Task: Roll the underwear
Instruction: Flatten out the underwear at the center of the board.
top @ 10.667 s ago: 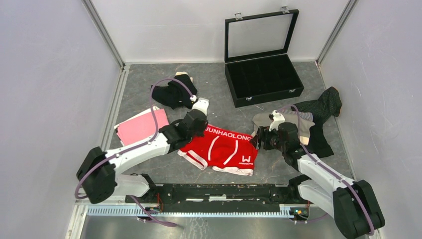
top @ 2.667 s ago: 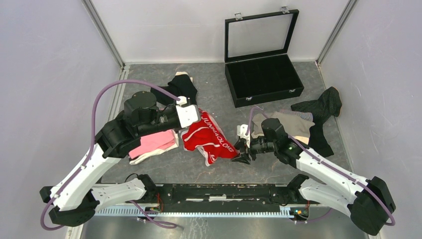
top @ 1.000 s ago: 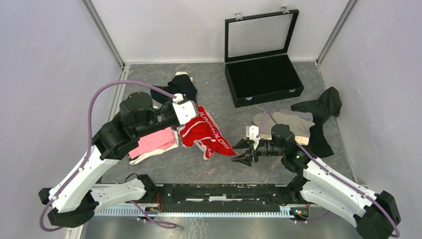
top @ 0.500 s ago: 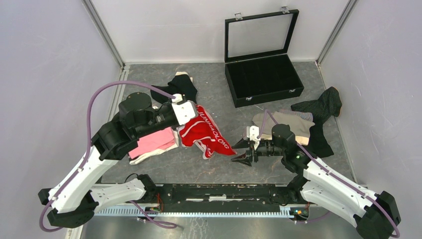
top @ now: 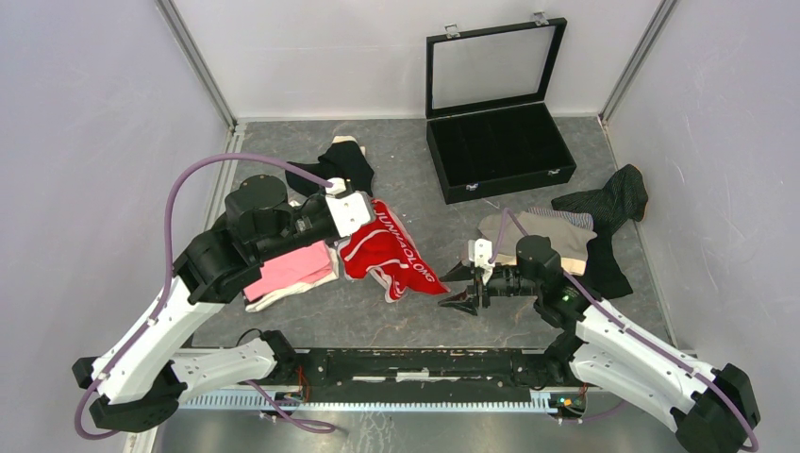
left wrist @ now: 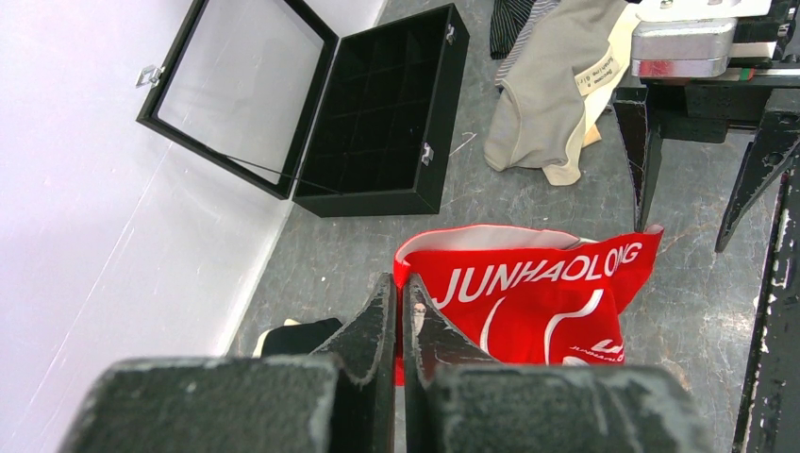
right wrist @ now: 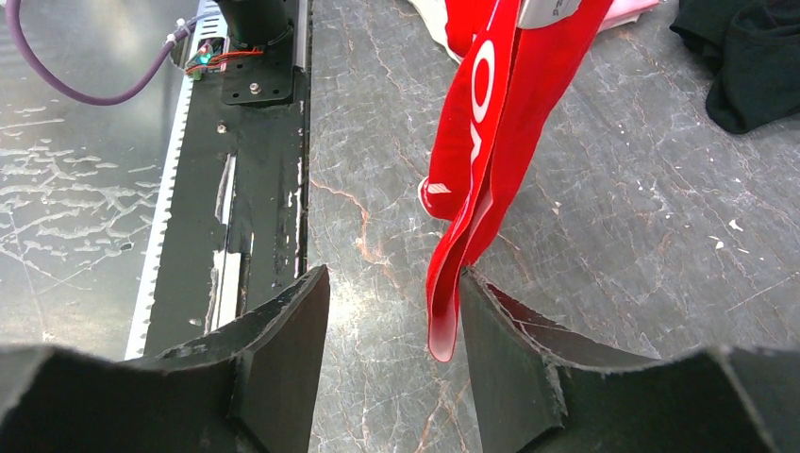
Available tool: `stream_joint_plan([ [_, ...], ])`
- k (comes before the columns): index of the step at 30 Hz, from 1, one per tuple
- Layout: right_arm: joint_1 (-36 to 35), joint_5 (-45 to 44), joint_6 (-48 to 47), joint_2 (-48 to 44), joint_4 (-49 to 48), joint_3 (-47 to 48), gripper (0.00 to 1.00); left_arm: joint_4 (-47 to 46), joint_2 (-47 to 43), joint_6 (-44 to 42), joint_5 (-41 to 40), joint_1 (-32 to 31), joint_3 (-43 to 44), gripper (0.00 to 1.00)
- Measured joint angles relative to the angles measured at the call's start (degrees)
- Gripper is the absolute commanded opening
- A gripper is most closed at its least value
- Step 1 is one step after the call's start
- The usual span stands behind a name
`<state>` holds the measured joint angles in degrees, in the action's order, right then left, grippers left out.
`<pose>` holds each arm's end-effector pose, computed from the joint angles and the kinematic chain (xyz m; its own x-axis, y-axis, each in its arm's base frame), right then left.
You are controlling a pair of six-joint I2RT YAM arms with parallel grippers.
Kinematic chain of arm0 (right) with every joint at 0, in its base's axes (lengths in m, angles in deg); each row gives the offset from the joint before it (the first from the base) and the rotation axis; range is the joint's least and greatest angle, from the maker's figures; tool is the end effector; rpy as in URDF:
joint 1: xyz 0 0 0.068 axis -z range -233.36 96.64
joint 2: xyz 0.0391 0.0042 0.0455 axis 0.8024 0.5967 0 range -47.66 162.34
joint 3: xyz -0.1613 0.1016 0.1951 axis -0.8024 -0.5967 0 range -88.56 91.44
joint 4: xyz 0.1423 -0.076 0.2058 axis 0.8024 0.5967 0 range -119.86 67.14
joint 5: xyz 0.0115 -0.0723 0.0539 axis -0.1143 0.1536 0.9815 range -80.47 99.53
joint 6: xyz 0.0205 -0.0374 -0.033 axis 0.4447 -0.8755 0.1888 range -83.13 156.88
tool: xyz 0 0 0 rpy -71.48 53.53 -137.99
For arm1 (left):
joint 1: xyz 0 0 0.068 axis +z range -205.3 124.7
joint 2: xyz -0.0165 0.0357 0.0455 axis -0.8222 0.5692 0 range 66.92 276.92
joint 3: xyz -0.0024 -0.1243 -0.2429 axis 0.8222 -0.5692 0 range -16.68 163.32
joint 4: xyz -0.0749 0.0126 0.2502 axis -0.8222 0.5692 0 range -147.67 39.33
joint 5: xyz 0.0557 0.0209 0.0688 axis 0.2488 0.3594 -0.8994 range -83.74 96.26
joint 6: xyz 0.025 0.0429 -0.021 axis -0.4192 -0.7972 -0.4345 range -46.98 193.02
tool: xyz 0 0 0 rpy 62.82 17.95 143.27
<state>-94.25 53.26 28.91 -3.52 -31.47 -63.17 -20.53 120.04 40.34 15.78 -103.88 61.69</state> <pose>0.1178 0.1346 0.2460 -0.0859 -0.2068 -0.9746 -0.9939 0.0861 0.0694 0.1043 -0.1272 0.4610 0.3423 0.4170 -0.8420 0.7861 0.3637 0.4997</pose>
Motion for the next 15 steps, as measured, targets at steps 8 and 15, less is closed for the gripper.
stream_joint_plan([
  [8,0.0,0.2,0.0,0.0,0.2,0.2,0.59,0.0,0.0,0.0,0.0,0.0,0.0,0.02],
  [15,0.0,0.7,0.1,-0.4,0.3,1.1,0.59,0.0,0.0,0.0,0.0,0.0,0.0,0.02],
])
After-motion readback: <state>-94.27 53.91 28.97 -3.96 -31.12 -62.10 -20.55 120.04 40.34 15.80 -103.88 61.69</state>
